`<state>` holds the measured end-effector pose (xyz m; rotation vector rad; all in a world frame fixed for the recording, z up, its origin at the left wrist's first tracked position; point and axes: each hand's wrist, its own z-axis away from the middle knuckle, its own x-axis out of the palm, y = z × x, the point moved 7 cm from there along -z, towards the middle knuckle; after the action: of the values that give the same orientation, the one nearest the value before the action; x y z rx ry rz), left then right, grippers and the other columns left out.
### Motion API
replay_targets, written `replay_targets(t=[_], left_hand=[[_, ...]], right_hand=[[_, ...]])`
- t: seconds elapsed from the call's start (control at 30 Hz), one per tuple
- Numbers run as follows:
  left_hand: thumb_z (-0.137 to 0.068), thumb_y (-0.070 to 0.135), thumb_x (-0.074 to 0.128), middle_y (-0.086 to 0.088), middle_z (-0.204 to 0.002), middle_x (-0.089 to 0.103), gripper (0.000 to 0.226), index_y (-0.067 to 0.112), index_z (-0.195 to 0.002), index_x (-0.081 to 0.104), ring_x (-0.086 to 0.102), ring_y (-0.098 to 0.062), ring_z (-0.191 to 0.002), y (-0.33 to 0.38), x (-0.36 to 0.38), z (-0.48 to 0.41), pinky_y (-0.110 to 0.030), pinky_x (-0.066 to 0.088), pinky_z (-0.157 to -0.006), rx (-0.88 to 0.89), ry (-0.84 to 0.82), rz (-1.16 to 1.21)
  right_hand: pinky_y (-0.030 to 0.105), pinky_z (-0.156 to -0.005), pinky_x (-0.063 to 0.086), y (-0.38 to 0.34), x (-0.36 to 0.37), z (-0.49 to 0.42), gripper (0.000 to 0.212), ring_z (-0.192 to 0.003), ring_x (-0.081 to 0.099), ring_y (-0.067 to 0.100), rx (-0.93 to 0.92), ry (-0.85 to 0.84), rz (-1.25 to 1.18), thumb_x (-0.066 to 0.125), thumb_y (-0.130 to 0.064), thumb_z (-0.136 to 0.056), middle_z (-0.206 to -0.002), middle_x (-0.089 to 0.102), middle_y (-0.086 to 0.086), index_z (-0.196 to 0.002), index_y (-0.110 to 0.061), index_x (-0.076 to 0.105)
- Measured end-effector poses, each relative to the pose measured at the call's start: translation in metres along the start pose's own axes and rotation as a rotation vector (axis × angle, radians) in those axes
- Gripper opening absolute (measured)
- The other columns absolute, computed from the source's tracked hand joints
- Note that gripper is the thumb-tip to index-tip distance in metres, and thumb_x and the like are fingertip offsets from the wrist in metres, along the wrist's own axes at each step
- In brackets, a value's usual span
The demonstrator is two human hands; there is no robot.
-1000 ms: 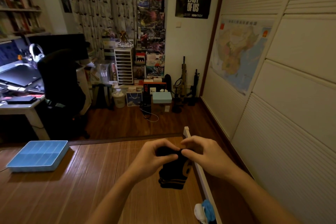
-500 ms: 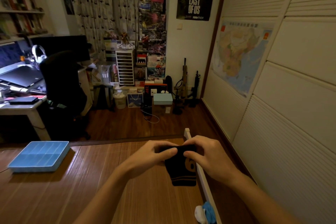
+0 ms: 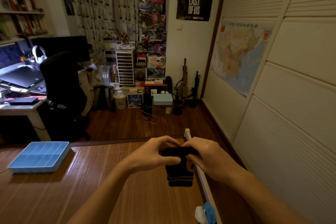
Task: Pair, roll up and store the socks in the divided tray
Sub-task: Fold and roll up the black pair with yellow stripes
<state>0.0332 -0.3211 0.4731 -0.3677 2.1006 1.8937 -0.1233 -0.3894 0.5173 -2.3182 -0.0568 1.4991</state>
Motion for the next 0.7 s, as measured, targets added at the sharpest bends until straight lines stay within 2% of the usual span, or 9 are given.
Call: replay_targets(t=[0.07,0.17,0.27,0.37,0.47,0.53,0.63,0.7], left_hand=[[-0.095,0.044,0.069,0.008,-0.122,0.070,0.036,0.038,-0.130,0.061,0.069,-0.014,-0.112,0.000,0.001,0.000,-0.028,0.059,-0.086,-0.006,-0.028,0.008],[-0.095,0.032,0.072,0.005,-0.122,0.070,0.040,0.031,-0.133,0.059,0.071,-0.016,-0.112,0.003,0.000,-0.003,-0.029,0.061,-0.084,0.018,-0.014,-0.002],[-0.094,0.024,0.073,0.006,-0.117,0.071,0.046,0.026,-0.135,0.055,0.070,-0.008,-0.110,0.009,0.001,-0.004,-0.027,0.061,-0.085,0.079,0.021,-0.171],[-0.095,0.019,0.071,0.012,-0.116,0.069,0.051,0.026,-0.139,0.048,0.068,0.001,-0.109,0.018,0.006,-0.005,-0.025,0.060,-0.088,0.151,0.039,-0.398],[-0.095,0.022,0.070,0.005,-0.126,0.067,0.052,0.022,-0.141,0.045,0.066,-0.004,-0.114,0.025,0.008,-0.006,-0.026,0.059,-0.093,0.193,0.063,-0.521],[-0.096,0.024,0.069,0.006,-0.127,0.066,0.050,0.023,-0.140,0.047,0.065,-0.003,-0.113,0.025,0.008,-0.007,-0.023,0.058,-0.092,0.160,0.067,-0.523],[-0.098,0.033,0.066,0.006,-0.114,0.070,0.036,0.021,-0.131,0.061,0.069,0.000,-0.095,0.026,0.012,-0.010,-0.024,0.061,-0.080,0.131,-0.033,-0.531],[-0.100,0.040,0.063,0.003,-0.111,0.072,0.038,0.018,-0.131,0.064,0.071,-0.004,-0.091,0.025,0.012,-0.012,-0.027,0.061,-0.077,0.097,-0.100,-0.487]], right_hand=[[0.022,-0.089,0.054,-0.007,0.001,0.001,0.029,-0.106,0.061,0.005,-0.050,0.021,0.066,0.063,-0.019,-0.097,-0.116,0.065,-0.005,-0.125,-0.017,0.062],[0.025,-0.089,0.055,-0.009,0.004,0.002,0.028,-0.107,0.062,0.006,-0.058,0.025,0.089,0.063,-0.020,-0.097,-0.117,0.066,-0.003,-0.125,-0.015,0.063],[0.024,-0.092,0.054,-0.003,0.004,0.000,0.030,-0.108,0.060,0.002,-0.008,-0.002,0.060,0.064,-0.023,-0.097,-0.119,0.063,-0.009,-0.126,-0.021,0.060],[0.022,-0.088,0.055,0.003,0.009,-0.001,0.033,-0.103,0.060,0.001,0.062,-0.083,0.048,0.066,-0.030,-0.095,-0.116,0.062,-0.014,-0.127,-0.027,0.057],[0.018,-0.079,0.055,0.004,0.013,-0.002,0.026,-0.092,0.063,0.002,0.067,-0.142,0.062,0.062,-0.029,-0.098,-0.107,0.065,-0.012,-0.124,-0.027,0.060],[0.019,-0.079,0.055,0.002,0.010,-0.003,0.023,-0.090,0.064,0.004,0.025,-0.114,0.113,0.057,-0.024,-0.100,-0.104,0.067,-0.008,-0.123,-0.023,0.062],[0.022,-0.081,0.054,-0.003,0.011,-0.001,0.024,-0.091,0.066,0.007,-0.051,-0.075,0.236,0.055,-0.026,-0.102,-0.105,0.069,-0.004,-0.125,-0.020,0.062],[0.025,-0.078,0.056,-0.007,0.014,0.001,0.025,-0.085,0.068,0.010,-0.090,-0.061,0.316,0.061,-0.027,-0.099,-0.099,0.071,-0.002,-0.121,-0.016,0.065]])
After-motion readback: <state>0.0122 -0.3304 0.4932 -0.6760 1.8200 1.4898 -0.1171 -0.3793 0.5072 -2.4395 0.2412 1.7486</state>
